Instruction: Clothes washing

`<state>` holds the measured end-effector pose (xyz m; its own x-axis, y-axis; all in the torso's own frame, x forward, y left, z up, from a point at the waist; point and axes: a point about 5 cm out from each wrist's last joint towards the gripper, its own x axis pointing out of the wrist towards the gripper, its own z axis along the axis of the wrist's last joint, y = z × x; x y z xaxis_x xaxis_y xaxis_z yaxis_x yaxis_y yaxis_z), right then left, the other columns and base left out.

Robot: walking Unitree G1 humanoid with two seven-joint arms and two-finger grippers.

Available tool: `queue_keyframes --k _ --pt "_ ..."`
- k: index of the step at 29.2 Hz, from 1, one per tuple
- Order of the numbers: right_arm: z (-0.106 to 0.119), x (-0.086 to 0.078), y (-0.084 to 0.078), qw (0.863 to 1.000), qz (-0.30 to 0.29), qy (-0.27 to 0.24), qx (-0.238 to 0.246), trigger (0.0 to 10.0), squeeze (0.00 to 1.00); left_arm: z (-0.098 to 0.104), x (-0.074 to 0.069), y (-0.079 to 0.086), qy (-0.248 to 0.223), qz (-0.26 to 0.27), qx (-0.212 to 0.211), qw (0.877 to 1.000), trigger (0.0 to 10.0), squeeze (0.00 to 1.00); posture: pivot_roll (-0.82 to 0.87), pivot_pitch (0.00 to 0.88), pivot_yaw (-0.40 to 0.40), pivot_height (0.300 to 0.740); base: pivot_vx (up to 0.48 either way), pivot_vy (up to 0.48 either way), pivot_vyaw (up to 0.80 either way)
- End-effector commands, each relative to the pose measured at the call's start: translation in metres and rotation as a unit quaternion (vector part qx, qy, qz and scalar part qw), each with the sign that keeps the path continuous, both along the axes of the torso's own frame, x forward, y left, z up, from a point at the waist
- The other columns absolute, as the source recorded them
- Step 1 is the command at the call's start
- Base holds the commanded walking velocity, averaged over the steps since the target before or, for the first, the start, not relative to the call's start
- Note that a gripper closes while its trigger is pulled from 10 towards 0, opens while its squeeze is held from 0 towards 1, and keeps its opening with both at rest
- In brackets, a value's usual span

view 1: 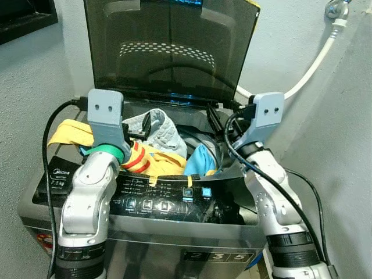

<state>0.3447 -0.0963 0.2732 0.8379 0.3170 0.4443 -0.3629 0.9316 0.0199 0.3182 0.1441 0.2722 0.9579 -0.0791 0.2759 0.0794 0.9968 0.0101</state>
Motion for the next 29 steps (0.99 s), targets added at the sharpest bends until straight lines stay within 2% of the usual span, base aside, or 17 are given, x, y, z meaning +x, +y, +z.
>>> queue_keyframes --k 1,11,15,20,29 --pt "-0.0054 -0.0008 -0.0007 1.000 -0.001 0.005 -0.005 10.0 0.00 -0.0021 -0.0024 -0.0030 -0.002 -0.006 -0.003 1.000 10.0 0.00 0.04 0.000 -0.024 0.740 0.000 0.000 0.00" --pt "-0.0063 -0.0007 -0.0030 1.000 -0.002 0.007 -0.006 10.0 0.00 0.0013 -0.0029 -0.0048 -0.006 -0.010 -0.008 1.000 10.0 0.00 0.05 0.000 -0.033 0.740 0.000 0.000 0.00" --pt "-0.0076 -0.0001 -0.0024 1.000 0.001 0.010 -0.008 10.0 0.00 0.0031 -0.0046 -0.0035 -0.018 -0.002 0.004 1.000 10.0 0.00 0.06 0.000 -0.046 0.740 0.000 0.000 0.00" --pt "-0.0085 0.0010 0.0027 1.000 0.012 0.013 -0.013 10.0 0.00 0.0038 -0.0087 -0.0039 -0.027 0.003 -0.005 1.000 10.0 0.00 0.06 0.000 -0.056 0.740 0.000 0.000 0.00" --pt "-0.0048 0.0020 0.0030 1.000 0.015 0.010 -0.025 10.0 0.00 0.0052 -0.0102 -0.0071 -0.030 -0.003 -0.012 0.999 10.0 0.00 0.07 0.003 -0.066 0.740 0.000 0.000 -0.80"
